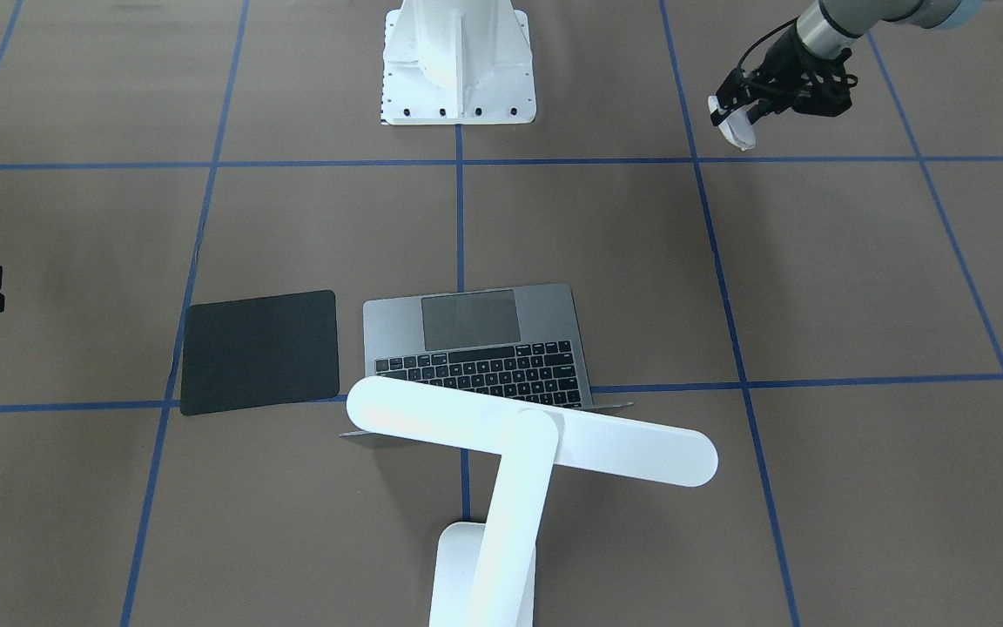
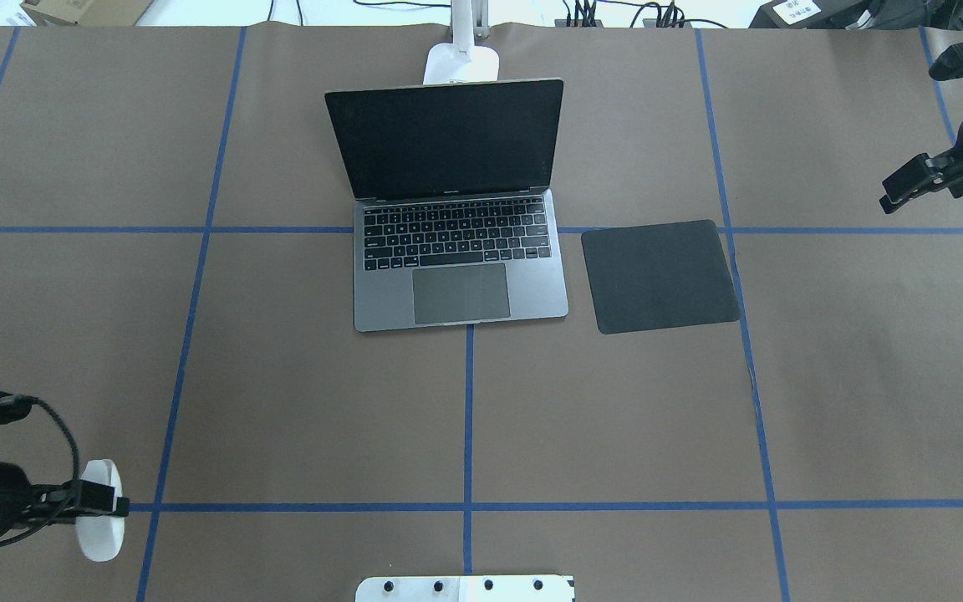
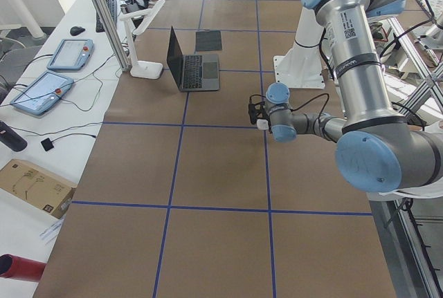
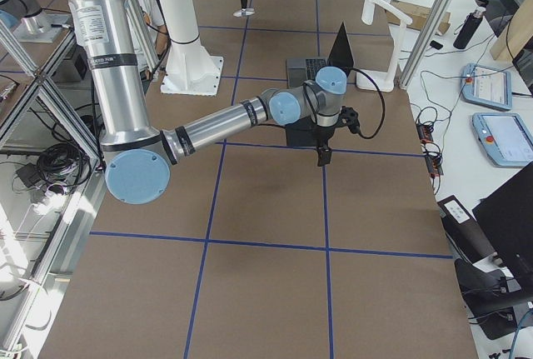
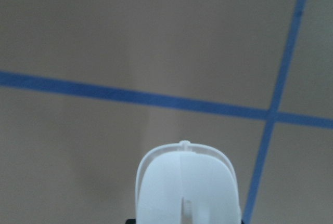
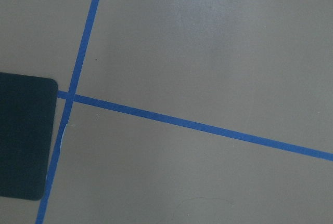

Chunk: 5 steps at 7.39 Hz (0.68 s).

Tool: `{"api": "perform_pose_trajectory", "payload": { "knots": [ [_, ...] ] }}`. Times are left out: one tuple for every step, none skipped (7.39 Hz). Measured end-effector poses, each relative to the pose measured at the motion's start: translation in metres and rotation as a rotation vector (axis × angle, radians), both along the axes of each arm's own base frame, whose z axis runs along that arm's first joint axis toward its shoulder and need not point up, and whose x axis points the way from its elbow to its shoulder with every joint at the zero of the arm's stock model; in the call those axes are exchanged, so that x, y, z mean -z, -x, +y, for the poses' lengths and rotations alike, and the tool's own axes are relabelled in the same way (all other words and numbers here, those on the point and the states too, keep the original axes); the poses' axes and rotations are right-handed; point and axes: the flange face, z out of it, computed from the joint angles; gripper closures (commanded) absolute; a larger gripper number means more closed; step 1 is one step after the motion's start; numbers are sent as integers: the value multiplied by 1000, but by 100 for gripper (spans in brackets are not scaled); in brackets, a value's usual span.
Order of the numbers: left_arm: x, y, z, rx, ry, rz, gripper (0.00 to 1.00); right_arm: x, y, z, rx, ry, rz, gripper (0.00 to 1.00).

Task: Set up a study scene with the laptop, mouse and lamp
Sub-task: 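Carry the white mouse with the left gripper toward the laptop, then move the white mouse over the mouse pad with the left gripper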

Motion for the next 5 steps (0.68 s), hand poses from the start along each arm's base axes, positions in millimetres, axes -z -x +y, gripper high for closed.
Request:
{"api": "perform_pose_trajectory", "payload": {
  "knots": [
    [37, -21, -27, 0, -35, -3, 100, -1, 1, -2, 1, 4, 0, 1],
    [75, -44, -51, -6, -79, -6, 100, -2, 2, -3, 2, 6, 1, 1],
    [116, -75, -73, -16, -117, -14, 100, -3, 3, -4, 2, 8, 1, 1],
    [160, -109, -94, -24, -142, -30, 100, -4, 3, -5, 2, 10, 2, 1],
    [201, -142, -114, -28, -161, -45, 100, -6, 3, -5, 3, 13, 4, 1]
  ]
}}
